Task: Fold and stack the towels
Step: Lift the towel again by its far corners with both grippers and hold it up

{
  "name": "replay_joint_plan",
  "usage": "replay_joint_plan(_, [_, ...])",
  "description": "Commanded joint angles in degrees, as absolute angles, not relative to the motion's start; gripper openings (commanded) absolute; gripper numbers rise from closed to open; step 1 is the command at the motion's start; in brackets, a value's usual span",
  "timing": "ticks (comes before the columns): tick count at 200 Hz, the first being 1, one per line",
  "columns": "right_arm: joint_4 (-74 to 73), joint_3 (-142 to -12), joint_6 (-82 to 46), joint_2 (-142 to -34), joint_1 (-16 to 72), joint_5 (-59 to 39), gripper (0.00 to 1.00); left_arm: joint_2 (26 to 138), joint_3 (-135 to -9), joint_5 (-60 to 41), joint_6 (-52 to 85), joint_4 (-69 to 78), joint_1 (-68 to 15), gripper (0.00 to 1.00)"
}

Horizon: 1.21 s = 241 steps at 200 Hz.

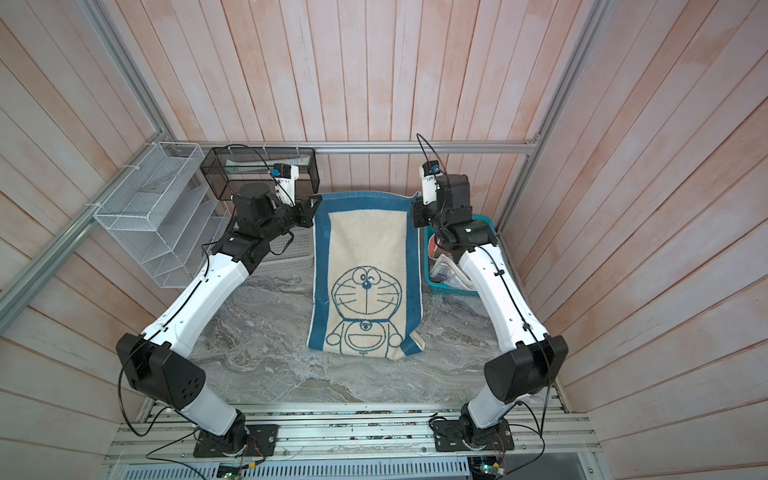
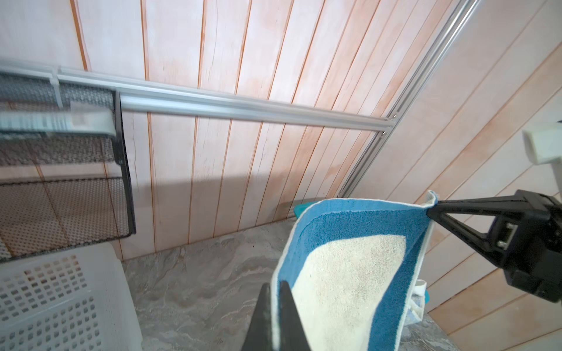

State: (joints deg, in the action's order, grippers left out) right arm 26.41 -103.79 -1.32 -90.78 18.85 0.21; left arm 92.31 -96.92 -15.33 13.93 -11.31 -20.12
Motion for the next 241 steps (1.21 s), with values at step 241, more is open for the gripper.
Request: replay_joint_plan(241, [33.9, -137.6, 3.2, -97.6, 20.7, 3.8, 0.00, 92.2, -119.8, -22.2, 15.5, -22.9, -11.5, 0.00])
